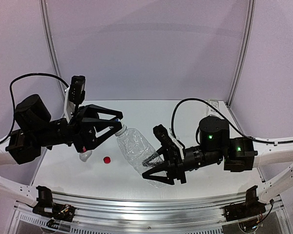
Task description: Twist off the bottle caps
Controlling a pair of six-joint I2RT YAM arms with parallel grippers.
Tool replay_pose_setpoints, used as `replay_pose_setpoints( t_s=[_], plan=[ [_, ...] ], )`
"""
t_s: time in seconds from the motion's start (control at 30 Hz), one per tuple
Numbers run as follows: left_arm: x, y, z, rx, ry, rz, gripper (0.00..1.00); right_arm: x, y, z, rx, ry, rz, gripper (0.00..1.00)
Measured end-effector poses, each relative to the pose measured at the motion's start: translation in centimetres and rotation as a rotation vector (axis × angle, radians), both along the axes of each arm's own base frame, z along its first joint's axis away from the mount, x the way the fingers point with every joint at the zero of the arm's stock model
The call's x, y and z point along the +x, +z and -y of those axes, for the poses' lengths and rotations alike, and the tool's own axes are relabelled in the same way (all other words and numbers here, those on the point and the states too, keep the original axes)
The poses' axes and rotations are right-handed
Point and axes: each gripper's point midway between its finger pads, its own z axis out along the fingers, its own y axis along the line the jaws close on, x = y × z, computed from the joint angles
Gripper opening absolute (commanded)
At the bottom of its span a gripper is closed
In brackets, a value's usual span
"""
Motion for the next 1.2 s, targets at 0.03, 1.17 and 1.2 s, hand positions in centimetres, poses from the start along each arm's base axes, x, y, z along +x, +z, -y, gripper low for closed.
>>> replay_pose_setpoints(
  t_s=[0.03,1.17,1.2],
  plan=[
    [0.1,-0.1,0.1,0.003,0.005,0.0,0.38,0.0,0.0,0.0,0.0,0.0,0.0,0.17],
    [11.2,-5.5,1.2,0.005,0.642,-0.401,0.88,11.5,-4.4,2.4,-0.229,-0.669,0.136,0.13],
    [11.0,-5.3,0.9,0.008,0.633,-0.386,0.91,11.5,-4.4,2.4,-0.229,-0.669,0.135,0.13]
  ],
)
